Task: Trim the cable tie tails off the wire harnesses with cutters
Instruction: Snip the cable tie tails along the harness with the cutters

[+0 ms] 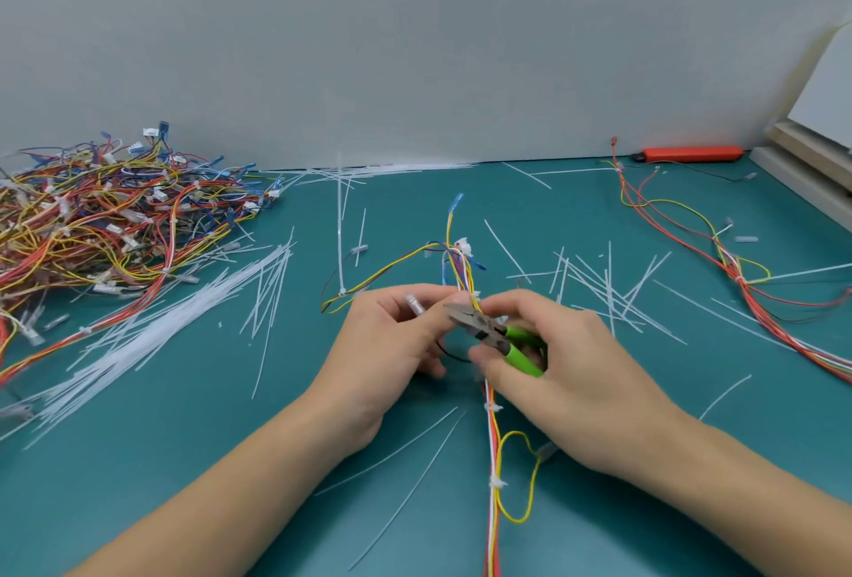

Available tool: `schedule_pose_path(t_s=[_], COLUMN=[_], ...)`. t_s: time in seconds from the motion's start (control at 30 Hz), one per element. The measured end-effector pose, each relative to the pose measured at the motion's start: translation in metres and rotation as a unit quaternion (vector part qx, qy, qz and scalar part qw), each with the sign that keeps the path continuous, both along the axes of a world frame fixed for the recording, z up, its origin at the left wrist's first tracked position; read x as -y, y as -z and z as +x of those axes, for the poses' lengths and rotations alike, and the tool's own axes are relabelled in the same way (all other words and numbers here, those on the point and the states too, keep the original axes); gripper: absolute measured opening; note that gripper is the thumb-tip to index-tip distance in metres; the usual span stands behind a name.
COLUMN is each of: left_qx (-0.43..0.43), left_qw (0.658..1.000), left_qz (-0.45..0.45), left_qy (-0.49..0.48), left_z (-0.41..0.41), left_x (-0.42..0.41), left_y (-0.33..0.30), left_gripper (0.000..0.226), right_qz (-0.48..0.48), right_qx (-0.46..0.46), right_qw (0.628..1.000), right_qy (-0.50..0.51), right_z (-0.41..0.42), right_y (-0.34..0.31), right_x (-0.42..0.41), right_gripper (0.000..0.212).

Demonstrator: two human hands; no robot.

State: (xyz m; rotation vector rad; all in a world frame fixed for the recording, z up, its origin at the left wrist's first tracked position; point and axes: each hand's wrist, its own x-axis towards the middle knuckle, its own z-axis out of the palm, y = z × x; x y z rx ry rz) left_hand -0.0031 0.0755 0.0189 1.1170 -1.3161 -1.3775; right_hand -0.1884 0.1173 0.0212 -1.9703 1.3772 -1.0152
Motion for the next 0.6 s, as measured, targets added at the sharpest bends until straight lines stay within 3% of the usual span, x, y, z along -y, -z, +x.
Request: schedule_pose_path(t_s=[0.13,0.27,0.4,0.6], left_qx=[0.004,-0.035,-0.125,-0.238], left_qw=[0.999,0.995,0.981,0.948], left_qz=[0.031,0.083,0.121,0.141], left_qy=[0.005,-0.035,-0.084,-0.16], left_z=[0.006,0.018,0.027,0.03], left_x=[0.003,0.009,0.014,0.019], left_y=[-0.003,-0.011,-0.015,-0.012], left_gripper=[0.034,0.041,0.034,0.015], right_qz=[-0.039,-0.054,-0.058,-0.043], right_qx=[0.008,0.02,0.023,-0.031], right_qw=[0.999,0.995,0.992,0.996], right_qy=[0.035,0.08,0.113,0.073], right_z=[-0.012,-0.031,-0.041,-0.037], right_y=[-0.004,-0.008,-0.01,-0.007], right_x=[0.006,0.014,0.021,0.019], right_gripper=[0.02,0.016,0.014,0.016])
